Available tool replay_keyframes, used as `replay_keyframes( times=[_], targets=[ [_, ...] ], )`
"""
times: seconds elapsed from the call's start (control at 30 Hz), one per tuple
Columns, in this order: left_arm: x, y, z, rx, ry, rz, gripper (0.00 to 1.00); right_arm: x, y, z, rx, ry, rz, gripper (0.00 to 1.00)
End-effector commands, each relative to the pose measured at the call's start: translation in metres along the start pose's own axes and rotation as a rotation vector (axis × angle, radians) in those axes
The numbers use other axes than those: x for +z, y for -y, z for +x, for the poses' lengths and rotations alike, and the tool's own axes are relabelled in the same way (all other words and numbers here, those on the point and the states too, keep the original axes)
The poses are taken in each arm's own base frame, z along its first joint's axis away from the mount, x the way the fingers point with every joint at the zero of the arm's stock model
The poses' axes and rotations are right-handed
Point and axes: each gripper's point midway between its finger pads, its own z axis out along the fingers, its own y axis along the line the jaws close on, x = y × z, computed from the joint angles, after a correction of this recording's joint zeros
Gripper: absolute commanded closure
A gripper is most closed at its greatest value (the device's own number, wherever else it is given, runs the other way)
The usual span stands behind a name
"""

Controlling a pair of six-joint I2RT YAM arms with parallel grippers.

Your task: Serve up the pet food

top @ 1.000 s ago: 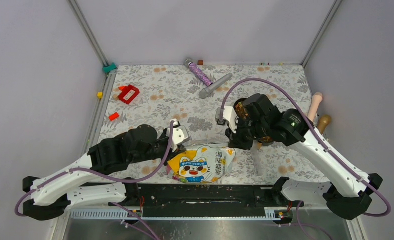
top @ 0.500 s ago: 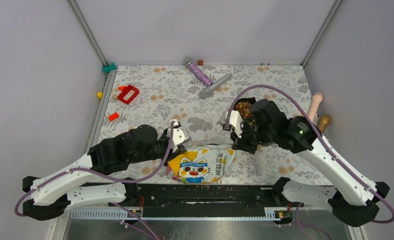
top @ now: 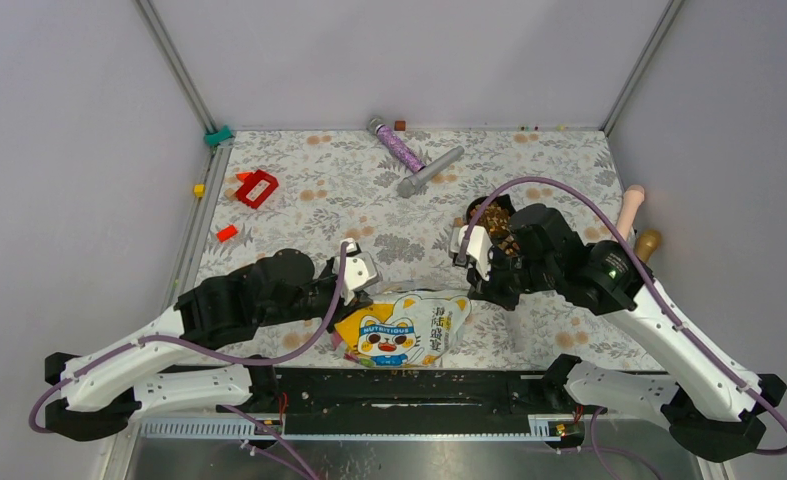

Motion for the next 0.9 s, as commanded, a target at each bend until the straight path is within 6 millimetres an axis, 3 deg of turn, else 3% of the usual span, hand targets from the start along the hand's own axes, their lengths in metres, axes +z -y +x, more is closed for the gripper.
replay_keyframes(
  times=[0.0, 0.1, 0.2, 0.3, 0.4, 0.57, 0.7, 0.87],
  targets=[
    [-0.016, 0.004, -0.034, -0.011, 0.124, 0.025, 1.0, -0.001, 0.001, 0.005, -0.004, -0.024, 0.003, 1.0],
    [-0.017, 0.005, -0.034, -0.01, 0.128, 0.027, 1.0, 0.0, 0.001, 0.005, 0.002, -0.028, 0.002, 1.0],
    [-0.018, 0.005, -0.033, -0.009, 0.128, 0.027, 1.0, -0.001, 0.006, 0.006, 0.006, -0.03, 0.029, 0.75],
    [-0.017, 0.004, -0.033, -0.009, 0.127, 0.021, 1.0, 0.001, 0.009, 0.008, -0.022, -0.019, 0.046, 0.68],
    [-0.016, 0.004, -0.033, -0.003, 0.122, 0.024, 1.0, 0.005, 0.002, -0.009, -0.04, 0.057, -0.007, 0.56],
    [-0.013, 0.006, -0.032, -0.005, 0.111, 0.036, 1.0, 0.021, -0.007, -0.05, -0.04, 0.181, -0.13, 0.45],
    [-0.011, 0.003, -0.03, -0.011, 0.11, 0.019, 1.0, 0.04, -0.015, -0.084, -0.047, 0.245, -0.22, 0.46],
    [-0.013, 0.004, -0.033, -0.014, 0.124, 0.022, 1.0, 0.065, -0.033, -0.11, -0.131, 0.236, -0.268, 0.48]
  ],
)
